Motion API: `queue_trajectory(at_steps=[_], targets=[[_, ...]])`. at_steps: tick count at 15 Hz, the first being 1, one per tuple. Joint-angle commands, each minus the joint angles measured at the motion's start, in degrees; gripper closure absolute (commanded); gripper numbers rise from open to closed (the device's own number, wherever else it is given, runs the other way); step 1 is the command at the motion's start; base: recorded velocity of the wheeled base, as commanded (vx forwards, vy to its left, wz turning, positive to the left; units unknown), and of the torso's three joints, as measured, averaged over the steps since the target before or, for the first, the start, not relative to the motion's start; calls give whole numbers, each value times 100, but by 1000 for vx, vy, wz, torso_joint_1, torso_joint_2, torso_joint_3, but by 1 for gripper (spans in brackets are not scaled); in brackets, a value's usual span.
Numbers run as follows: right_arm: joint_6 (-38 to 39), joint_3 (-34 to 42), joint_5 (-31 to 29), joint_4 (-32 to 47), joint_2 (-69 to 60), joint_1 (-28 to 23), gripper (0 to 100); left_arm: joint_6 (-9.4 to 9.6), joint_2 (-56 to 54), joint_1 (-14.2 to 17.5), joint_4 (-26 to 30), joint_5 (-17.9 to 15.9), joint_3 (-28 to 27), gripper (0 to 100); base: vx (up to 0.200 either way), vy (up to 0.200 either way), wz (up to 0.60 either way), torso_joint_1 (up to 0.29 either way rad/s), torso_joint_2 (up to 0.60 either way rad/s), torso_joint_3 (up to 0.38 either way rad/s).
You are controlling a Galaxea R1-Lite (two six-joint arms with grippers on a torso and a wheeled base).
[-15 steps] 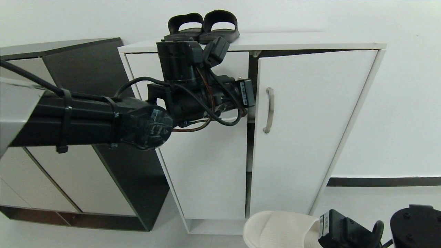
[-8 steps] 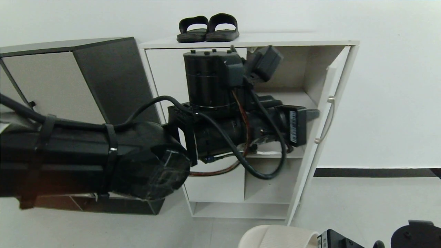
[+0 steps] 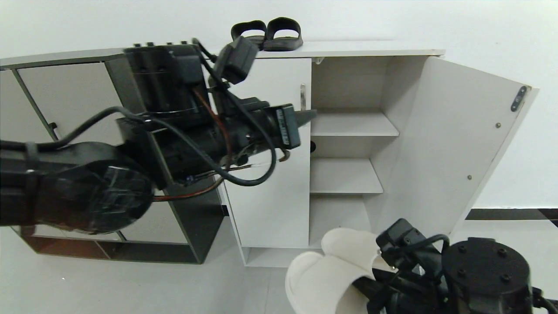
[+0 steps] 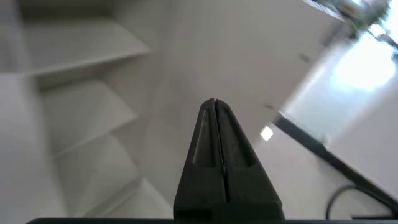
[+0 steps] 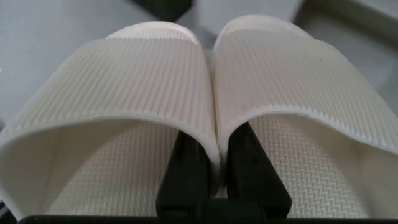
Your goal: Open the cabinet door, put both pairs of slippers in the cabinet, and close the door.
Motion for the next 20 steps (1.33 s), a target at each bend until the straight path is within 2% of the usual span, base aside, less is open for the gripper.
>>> queue_trajectory(at_steps=[1, 3, 4, 5, 6, 7, 8, 9, 11, 12, 14, 15, 17, 18, 19, 20], targets=[[199, -986, -1198, -15, 1047, -451, 100, 298, -1960, 803, 19, 814, 1762, 100, 0, 0, 0, 0, 0, 0], [199, -1320, -1726, -24, 1329, -715, 100, 614, -3357, 1198, 98, 1183, 2949, 100, 0, 0, 0, 0, 0, 0], [199, -1390, -1796, -15, 1373, -821, 100, 799, -4104, 1400, 441, 1781, 3406, 100, 0, 0, 0, 0, 0, 0], [199, -1399, -1805, -15, 1373, -891, 100, 905, -4755, 1515, 845, 2475, 3766, 100, 0, 0, 0, 0, 0, 0], [199, -1407, -1805, -24, 1373, -917, 100, 966, -5660, 1972, 1417, 2879, 4214, 100, 0, 0, 0, 0, 0, 0], [199, -1399, -1814, -24, 1355, -908, 100, 1107, -6557, 2692, 2041, 2835, 4548, 100, 0, 0, 0, 0, 0, 0], [199, -1399, -1822, -24, 1346, -908, 100, 1115, -7339, 3114, 2568, 2835, 4839, 100, 0, 0, 0, 0, 0, 0], [199, -1390, -1831, -24, 1346, -900, 100, 1124, -8095, 3352, 3043, 2826, 5120, 100, 0, 0, 0, 0, 0, 0], [199, -1372, -1875, -24, 1329, -900, 100, 1133, -9237, 3457, 3878, 2818, 5515, 100, 0, 0, 0, 0, 0, 0], [208, -1372, -1875, -33, 1320, -900, 100, 1124, -9501, 3712, 4018, 2765, 5920, 100, 0, 0, 0, 0, 0, 0], [208, -1355, -1875, -33, 1285, -864, 100, 1142, -9633, 3738, 3500, 2009, 6464, 100, 0, 0, 0, 0, 0, 0], [208, -1276, -1875, -33, 1276, -829, 100, 1274, -9633, 3738, 3333, 1552, 6596, 100, 0, 0, 0, 0, 0, 0], [182, -1223, -1866, -217, 1294, -768, 100, 1731, -9633, 3738, 3403, 910, 6596, 100, 0, 0, 0, 0, 0, 0], [155, -1205, -1858, -341, 1302, -768, 100, 1739, -9624, 3738, 3403, 866, 6596, 100, 0, 0, 0, 0, 0, 0], [146, -1205, -1858, -376, 1311, -768, 100, 1669, -9624, 3738, 3412, 875, 6596, 100, 0, 0, 0, 0, 0, 0], [138, -1188, -1840, -402, 1320, -768, 100, 1274, -9624, 3738, 3403, 1025, 6596, 100, 0, 0, 0, 0, 0, 0]])
